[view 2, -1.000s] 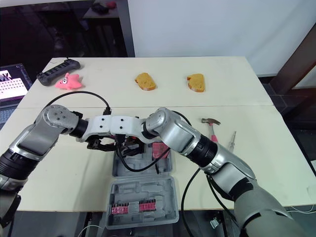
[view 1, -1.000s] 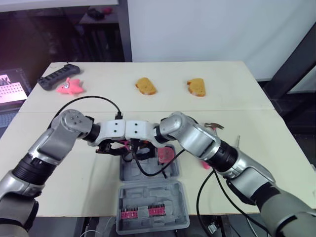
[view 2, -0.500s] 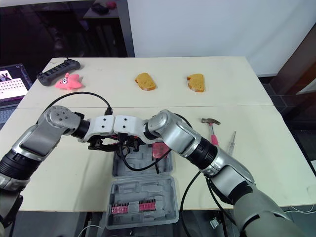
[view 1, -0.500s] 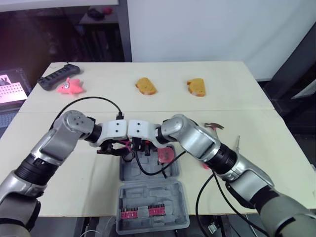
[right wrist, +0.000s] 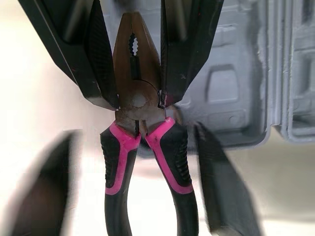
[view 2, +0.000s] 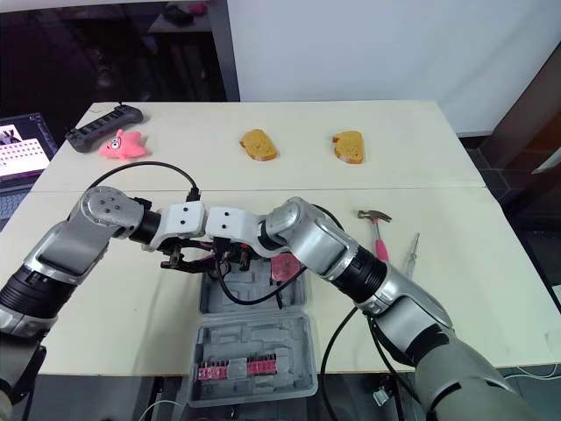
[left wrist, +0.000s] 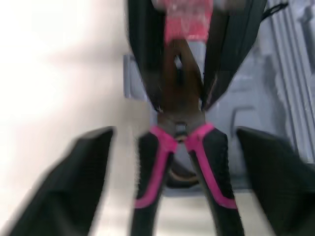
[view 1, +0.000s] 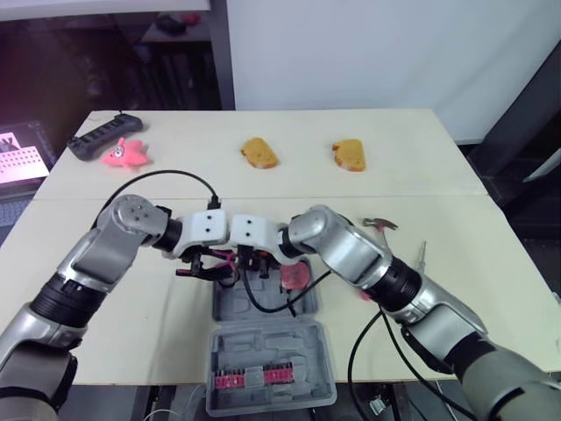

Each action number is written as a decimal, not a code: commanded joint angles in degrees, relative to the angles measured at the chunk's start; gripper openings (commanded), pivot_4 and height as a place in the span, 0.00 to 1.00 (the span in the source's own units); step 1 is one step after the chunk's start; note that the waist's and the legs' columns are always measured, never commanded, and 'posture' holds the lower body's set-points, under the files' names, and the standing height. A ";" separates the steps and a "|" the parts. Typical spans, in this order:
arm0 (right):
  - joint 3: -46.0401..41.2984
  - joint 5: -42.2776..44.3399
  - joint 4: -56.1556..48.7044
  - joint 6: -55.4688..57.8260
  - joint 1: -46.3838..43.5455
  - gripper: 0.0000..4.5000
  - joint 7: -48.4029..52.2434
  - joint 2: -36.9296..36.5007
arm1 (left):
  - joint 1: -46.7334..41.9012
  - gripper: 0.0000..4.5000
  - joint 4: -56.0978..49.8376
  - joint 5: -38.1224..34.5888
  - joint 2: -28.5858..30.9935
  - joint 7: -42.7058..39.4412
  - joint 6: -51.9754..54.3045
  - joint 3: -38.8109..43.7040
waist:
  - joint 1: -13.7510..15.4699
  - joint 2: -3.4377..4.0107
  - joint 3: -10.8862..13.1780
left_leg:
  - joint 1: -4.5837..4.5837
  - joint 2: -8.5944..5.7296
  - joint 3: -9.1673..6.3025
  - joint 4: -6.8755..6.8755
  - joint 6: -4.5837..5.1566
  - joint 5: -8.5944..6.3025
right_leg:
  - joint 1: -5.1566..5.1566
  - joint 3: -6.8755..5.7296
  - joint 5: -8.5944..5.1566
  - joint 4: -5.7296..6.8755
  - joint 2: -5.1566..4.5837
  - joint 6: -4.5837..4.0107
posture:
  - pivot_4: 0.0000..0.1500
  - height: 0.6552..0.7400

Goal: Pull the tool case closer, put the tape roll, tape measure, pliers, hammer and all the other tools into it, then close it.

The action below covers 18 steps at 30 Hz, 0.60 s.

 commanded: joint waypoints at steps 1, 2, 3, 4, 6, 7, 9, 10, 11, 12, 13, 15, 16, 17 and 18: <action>-0.84 -0.01 -1.54 -0.78 -0.64 0.17 0.45 0.09 | -0.19 0.99 -1.79 -2.12 0.71 -0.27 -0.48 3.48 | -0.08 0.00 0.00 | 0.00 0.00 0.00 0.00 0.00 0.00 | 0.00 0.00 0.00 0.01 0.00 0.00 | 1.00 1.00; -0.83 -0.07 -1.57 -0.88 -0.42 0.17 0.56 -0.12 | -0.08 0.99 -1.85 -2.55 0.93 -0.29 -0.20 4.07 | -0.08 0.00 0.00 | 0.00 0.00 -0.01 0.01 0.00 0.00 | 0.00 0.00 0.00 0.02 0.01 0.00 | 1.00 1.00; -0.77 -0.16 -1.69 -0.94 -0.20 0.17 0.62 -0.36 | 0.09 0.99 -1.91 -2.89 1.20 -0.17 0.06 4.66 | -0.08 0.00 0.00 | 0.01 0.00 -0.01 0.00 0.00 0.00 | 0.00 0.00 0.00 0.03 0.01 0.00 | 1.00 1.00; -0.62 -0.31 -1.94 -0.91 0.00 0.17 0.65 -0.64 | 0.49 0.99 -2.02 -3.45 1.74 -0.31 0.31 5.53 | -0.09 0.00 0.00 | 0.01 0.00 -0.01 0.00 0.00 0.00 | 0.00 0.00 0.00 0.03 0.01 0.00 | 1.00 1.00; -0.70 -0.34 -2.68 -0.60 0.30 0.17 0.68 -1.08 | 1.96 0.99 -2.56 -5.82 3.53 -1.11 2.05 8.34 | -0.24 0.00 0.00 | 0.01 0.00 -0.01 0.01 0.00 0.00 | 0.00 0.00 0.00 0.03 0.00 0.00 | 1.00 1.00; -1.08 -0.28 -3.59 -0.38 0.48 0.17 0.75 -1.68 | 3.91 0.99 -2.38 -8.31 4.95 -1.73 3.32 11.62 | -0.47 0.01 0.00 | 0.01 0.00 -0.01 0.00 0.00 0.00 | 0.00 0.00 0.00 0.03 0.01 0.00 | 1.00 1.00; -2.20 0.07 -5.82 0.10 0.86 0.17 0.92 -2.94 | 8.15 0.99 -1.60 -12.35 7.00 -1.84 4.95 18.08 | -1.21 0.01 0.00 | 0.01 0.01 -0.01 -0.01 0.01 0.00 | 0.00 0.00 0.00 0.03 0.01 0.00 | 1.00 1.00; -3.00 0.40 -7.43 0.27 1.17 0.17 1.03 -3.85 | 10.63 0.99 -0.89 -13.75 7.14 -0.90 3.99 21.77 | -1.35 0.01 0.00 | 0.01 0.01 -0.03 -0.02 0.01 0.00 | 0.00 -0.02 0.00 0.04 0.00 0.00 | 1.00 1.00; -3.83 1.02 -9.56 0.65 1.63 0.17 1.41 -4.99 | 13.28 0.99 -0.68 -15.31 6.42 0.45 2.98 25.58 | -1.39 0.01 0.00 | 0.01 0.01 -0.03 -0.02 0.01 0.00 | 0.00 -0.03 0.00 0.03 -0.01 0.00 | 1.00 1.00; -4.36 1.49 -11.30 1.09 2.03 0.17 1.65 -5.82 | 15.23 0.99 -0.89 -16.42 5.85 1.39 2.32 28.23 | -1.38 0.01 0.00 | 0.01 0.01 -0.04 -0.01 0.01 0.00 | 0.00 -0.03 0.00 0.04 -0.02 0.00 | 1.00 1.00; -4.79 1.86 -13.08 1.61 2.43 0.17 1.89 -6.76 | 17.27 0.99 -1.35 -17.44 5.11 2.37 1.74 30.79 | -1.37 0.01 0.00 | 0.01 0.01 -0.04 -0.02 0.01 0.00 | 0.00 -0.04 0.00 0.02 -0.02 0.00 | 1.00 1.00; -6.57 3.29 -19.73 2.80 4.15 0.17 3.35 -10.52 | 26.25 0.99 -1.54 -19.97 5.19 -0.07 0.98 38.12 | -1.27 -0.01 -0.01 | 0.01 0.01 -0.04 -0.02 0.01 0.00 | 0.01 -0.04 0.00 0.02 -0.03 0.00 | 1.00 1.00; -7.43 3.94 -22.48 3.33 4.94 0.17 3.92 -12.12 | 30.02 0.99 -1.78 -21.90 5.42 -1.84 1.90 41.32 | -1.43 0.03 0.01 | 0.01 0.02 -0.07 -0.01 0.00 0.00 | 0.01 -0.09 0.00 0.04 -0.01 0.00 | 1.00 1.00; -8.19 4.45 -24.85 3.67 5.71 0.17 4.47 -13.74 | 32.95 0.99 -2.66 -23.64 5.48 -2.39 3.50 43.87 | -1.79 0.09 -0.02 | 0.01 0.01 -0.07 -0.02 -0.01 0.00 | 0.03 -0.10 0.00 -0.01 -0.02 0.00 | 1.00 1.00; -8.35 4.69 -26.45 3.81 6.17 0.17 4.69 -15.22 | 35.18 0.99 -3.75 -25.33 5.60 -2.72 4.67 45.54 | -1.73 0.07 -0.01 | 0.12 0.02 0.10 -0.04 0.24 -0.15 | 0.02 -0.10 -0.01 -0.02 -0.11 -0.01 | 1.00 1.00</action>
